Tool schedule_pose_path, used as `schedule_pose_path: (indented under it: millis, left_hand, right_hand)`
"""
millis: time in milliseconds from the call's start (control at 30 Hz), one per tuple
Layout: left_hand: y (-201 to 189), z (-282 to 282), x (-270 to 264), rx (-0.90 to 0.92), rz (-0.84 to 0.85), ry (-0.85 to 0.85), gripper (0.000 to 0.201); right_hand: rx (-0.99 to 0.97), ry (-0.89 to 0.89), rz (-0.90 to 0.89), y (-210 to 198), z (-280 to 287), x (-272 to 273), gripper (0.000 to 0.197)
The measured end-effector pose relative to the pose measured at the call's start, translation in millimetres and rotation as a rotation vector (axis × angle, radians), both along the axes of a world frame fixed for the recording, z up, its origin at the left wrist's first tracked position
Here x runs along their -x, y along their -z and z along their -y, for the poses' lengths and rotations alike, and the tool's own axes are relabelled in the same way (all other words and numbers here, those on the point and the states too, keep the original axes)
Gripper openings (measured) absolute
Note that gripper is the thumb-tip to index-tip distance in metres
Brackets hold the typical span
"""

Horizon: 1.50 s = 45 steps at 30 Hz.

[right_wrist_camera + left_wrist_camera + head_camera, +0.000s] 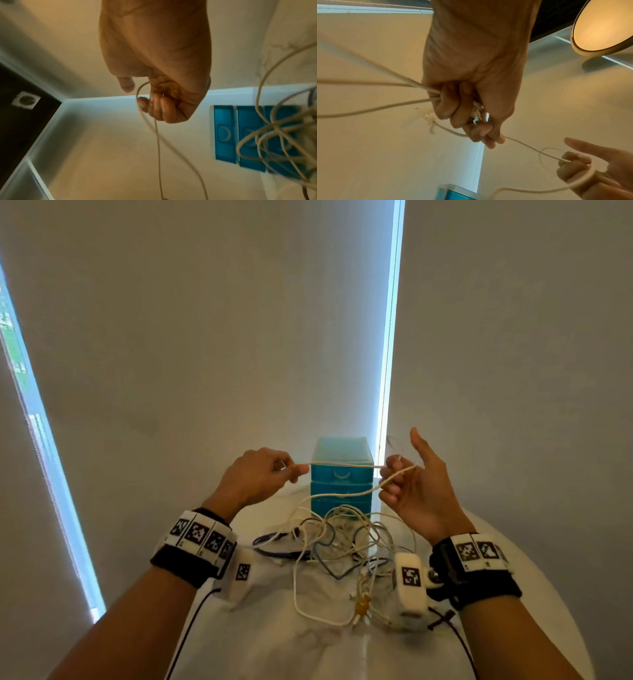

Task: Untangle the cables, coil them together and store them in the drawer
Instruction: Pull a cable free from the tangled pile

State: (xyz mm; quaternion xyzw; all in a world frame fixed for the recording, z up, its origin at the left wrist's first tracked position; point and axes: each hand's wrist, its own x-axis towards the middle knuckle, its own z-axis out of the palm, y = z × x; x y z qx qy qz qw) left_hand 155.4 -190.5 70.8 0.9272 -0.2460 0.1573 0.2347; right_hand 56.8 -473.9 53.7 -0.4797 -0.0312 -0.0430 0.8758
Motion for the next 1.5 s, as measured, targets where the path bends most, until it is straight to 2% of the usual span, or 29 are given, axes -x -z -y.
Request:
schedule_pose_path:
  millis: [100,200,367,433,500,600,667,800,833,867,900,933,967,1000,1033,1067,1133,1200,1267,1300,1367,1433,1500]
  left_hand:
    - [-7,-5,-2,0.055,0.052,-0.079,0.044]
    - [-5,-11,-11,0.189,0.079,-0.152,0.035]
    - [1,-38,-25,0.495,-0.158,-0.237,0.034]
    - [0,-52,-29,0.660,-0.198,-0.216,0.030]
    - [-5,-67,-24,0.804,-0.225,-0.215,0.035]
    - [-18,-86,-4,0.970,-0.237,-0.162,0.042]
    - [-30,-87,21,0.990,-0.223,-0.062,0.039]
    - [-48,-67,69,0.910,-0.198,0.114,0.038]
    - [-50,-61,77,0.893,-0.180,0.131,0.040]
    - [-49,-56,82,0.879,-0.178,0.151,0.042]
    - [-47,-53,86,0.860,-0.212,0.172,0.043]
    - [-42,-52,87,0.828,-0.281,0.195,0.043]
    - [-36,-53,88,0.767,-0.365,0.220,0.042]
    - [-28,-54,86,0.689,-0.441,0.248,0.040]
    - [-18,-56,84,0.606,-0.502,0.267,0.038]
    - [-9,-55,81,0.537,-0.542,0.268,0.036]
    - [4,-50,72,0.445,-0.567,0.193,0.035]
    - [11,-43,63,0.365,-0.561,0.077,0.041]
    - [15,-42,53,0.273,-0.470,-0.046,0.048]
    - [18,-43,48,0.291,-0.392,-0.108,0.051]
    - [21,-51,41,0.516,-0.313,-0.144,0.054]
    - [20,-54,39,0.806,-0.401,-0.016,0.049]
    - [19,-49,41,0.942,-0.486,0.094,0.043]
  right_hand:
    - [-0.072,0.052,0.014,3,-12,-4,0.056]
    - [-0.021,0.101,-0.011,10,-31,-11,0.033]
    - [0.183,0.159,-0.077,9,-43,-17,0.027]
    - [0.192,0.112,-0.100,6,-42,-18,0.033]
    - [0.146,0.089,-0.124,3,-42,-20,0.037]
    - [0.088,0.298,-0.045,-5,-46,-27,0.019]
    - [0.143,0.452,0.030,-17,-57,-35,0.015]
    - [0.363,0.620,0.286,-46,-111,-69,0.033]
    - [0.445,0.564,0.358,-59,-129,-77,0.036]
    - [0.553,0.421,0.421,-74,-146,-85,0.036]
    - [0.684,0.206,0.469,-90,-161,-89,0.034]
    - [0.816,-0.024,0.497,-106,-171,-90,0.034]
    - [0.923,-0.210,0.518,-121,-176,-91,0.043]
    - [0.997,-0.316,0.538,-132,-177,-90,0.053]
    - [1.049,-0.334,0.550,-141,-174,-89,0.057]
    - [1.087,-0.278,0.561,-145,-171,-88,0.054]
    - [1.149,-0.105,0.594,-140,-163,-87,0.039]
    - [1.213,-0.025,0.636,-121,-156,-88,0.027]
    - [1.301,0.019,0.663,-101,-146,-88,0.022]
    - [1.322,0.040,0.663,-94,-139,-88,0.022]
    - [1.302,0.048,0.627,-88,-127,-86,0.022]
    - [1.284,0.040,0.583,-84,-118,-83,0.021]
    - [1.284,0.043,0.573,-78,-114,-79,0.019]
